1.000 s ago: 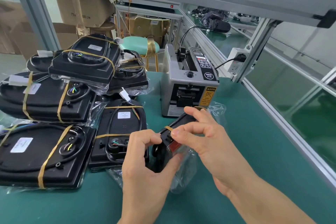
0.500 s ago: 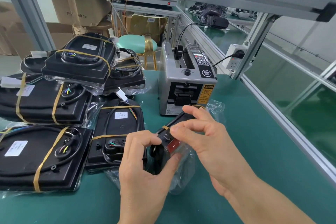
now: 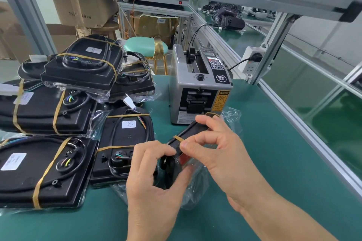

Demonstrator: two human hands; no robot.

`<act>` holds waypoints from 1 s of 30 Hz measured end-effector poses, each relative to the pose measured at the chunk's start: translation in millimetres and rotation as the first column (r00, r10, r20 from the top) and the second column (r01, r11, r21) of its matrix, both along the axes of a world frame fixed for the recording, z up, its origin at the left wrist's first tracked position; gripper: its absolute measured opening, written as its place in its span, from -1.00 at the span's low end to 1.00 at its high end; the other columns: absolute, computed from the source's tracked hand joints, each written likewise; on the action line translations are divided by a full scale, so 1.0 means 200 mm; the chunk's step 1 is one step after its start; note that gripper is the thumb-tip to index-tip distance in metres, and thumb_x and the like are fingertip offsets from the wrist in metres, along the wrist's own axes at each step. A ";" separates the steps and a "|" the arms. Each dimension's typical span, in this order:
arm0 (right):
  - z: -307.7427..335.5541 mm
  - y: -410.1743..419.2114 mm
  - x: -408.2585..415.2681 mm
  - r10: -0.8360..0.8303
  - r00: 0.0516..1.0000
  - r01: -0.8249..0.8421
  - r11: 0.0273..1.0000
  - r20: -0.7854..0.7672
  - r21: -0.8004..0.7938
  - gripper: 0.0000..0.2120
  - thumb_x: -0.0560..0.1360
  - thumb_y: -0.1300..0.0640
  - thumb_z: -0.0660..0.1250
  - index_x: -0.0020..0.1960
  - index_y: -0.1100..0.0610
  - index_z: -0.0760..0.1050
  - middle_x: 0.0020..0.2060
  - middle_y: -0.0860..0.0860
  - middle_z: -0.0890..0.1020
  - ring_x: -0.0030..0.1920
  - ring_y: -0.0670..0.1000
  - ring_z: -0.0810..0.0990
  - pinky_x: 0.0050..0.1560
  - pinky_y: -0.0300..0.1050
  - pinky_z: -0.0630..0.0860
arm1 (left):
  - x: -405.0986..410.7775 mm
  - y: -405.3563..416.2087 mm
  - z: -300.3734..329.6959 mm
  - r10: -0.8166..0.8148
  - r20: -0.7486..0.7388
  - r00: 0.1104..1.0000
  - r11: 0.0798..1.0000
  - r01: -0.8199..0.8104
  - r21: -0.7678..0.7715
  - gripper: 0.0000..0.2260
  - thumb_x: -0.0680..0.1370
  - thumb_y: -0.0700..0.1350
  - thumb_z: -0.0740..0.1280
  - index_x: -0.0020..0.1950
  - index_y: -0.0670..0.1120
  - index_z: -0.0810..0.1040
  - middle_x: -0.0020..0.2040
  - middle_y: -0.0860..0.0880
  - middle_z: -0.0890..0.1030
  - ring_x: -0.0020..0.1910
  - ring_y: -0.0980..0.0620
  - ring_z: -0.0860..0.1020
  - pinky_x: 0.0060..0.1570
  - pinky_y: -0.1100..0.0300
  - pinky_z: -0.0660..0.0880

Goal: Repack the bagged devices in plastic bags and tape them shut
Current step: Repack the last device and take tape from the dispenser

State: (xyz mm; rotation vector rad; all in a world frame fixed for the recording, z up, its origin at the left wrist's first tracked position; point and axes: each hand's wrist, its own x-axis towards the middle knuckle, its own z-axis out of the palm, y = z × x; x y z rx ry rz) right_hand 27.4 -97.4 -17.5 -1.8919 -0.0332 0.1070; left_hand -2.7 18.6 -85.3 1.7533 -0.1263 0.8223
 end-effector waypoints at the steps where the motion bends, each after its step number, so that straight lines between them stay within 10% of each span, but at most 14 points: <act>1: 0.00 0.00 0.00 -0.002 1.000 0.002 1.000 0.014 -0.017 -0.89 0.37 0.10 0.51 -0.32 -0.06 0.69 0.24 -0.44 0.39 0.37 -0.45 0.05 0.35 -0.14 0.01 | 0.00 0.00 0.00 0.008 0.003 1.000 1.000 -0.008 0.021 -0.73 0.32 -0.04 0.48 -0.03 0.05 0.52 -0.04 -0.01 0.49 -0.01 0.03 0.53 -0.02 0.32 0.46; 7: -0.01 0.01 0.00 -0.030 0.998 0.037 0.993 0.064 -0.112 -0.90 0.33 0.12 0.49 -0.33 -0.05 0.67 0.24 -0.39 0.40 0.40 -0.28 0.19 0.44 -0.04 0.12 | 0.00 0.00 0.01 0.048 0.020 0.999 0.995 -0.050 0.089 -0.77 0.29 -0.11 0.53 -0.10 -0.06 0.60 -0.09 -0.04 0.50 -0.07 0.14 0.53 -0.07 0.45 0.41; 16: 0.02 -0.04 0.03 -0.092 0.996 0.094 0.985 -0.020 0.142 -0.68 0.36 0.28 0.43 0.00 -0.06 0.51 -0.10 -0.12 0.60 -0.22 -0.34 0.56 -0.28 -0.48 0.46 | 0.00 0.01 0.00 0.091 0.057 0.994 0.977 -0.101 0.188 -0.81 0.36 -0.05 0.44 -0.16 -0.17 0.66 -0.12 -0.09 0.53 -0.11 0.22 0.52 -0.13 0.44 0.44; 20: 0.01 0.02 0.02 0.013 0.997 0.001 0.984 0.077 -0.179 -0.69 0.29 -0.03 0.48 -0.01 -0.16 0.46 0.03 -0.25 0.49 0.12 -0.18 0.48 0.28 -0.04 0.38 | 0.01 0.00 -0.01 0.124 0.097 0.988 0.974 -0.140 0.178 -0.82 0.36 -0.06 0.47 -0.17 -0.16 0.67 -0.14 -0.06 0.56 -0.09 0.20 0.54 -0.08 0.48 0.41; 30: -0.04 -0.06 0.06 0.035 0.966 0.041 0.957 0.256 -0.286 -0.83 0.45 0.04 0.38 -0.03 -0.17 0.43 0.03 -0.38 0.43 0.04 -0.54 0.24 0.39 0.04 0.17 | -0.01 0.01 0.01 0.084 0.071 0.994 0.959 -0.100 0.264 -0.76 0.34 -0.07 0.46 -0.08 -0.17 0.63 -0.10 -0.01 0.59 -0.15 0.13 0.54 -0.10 0.36 0.49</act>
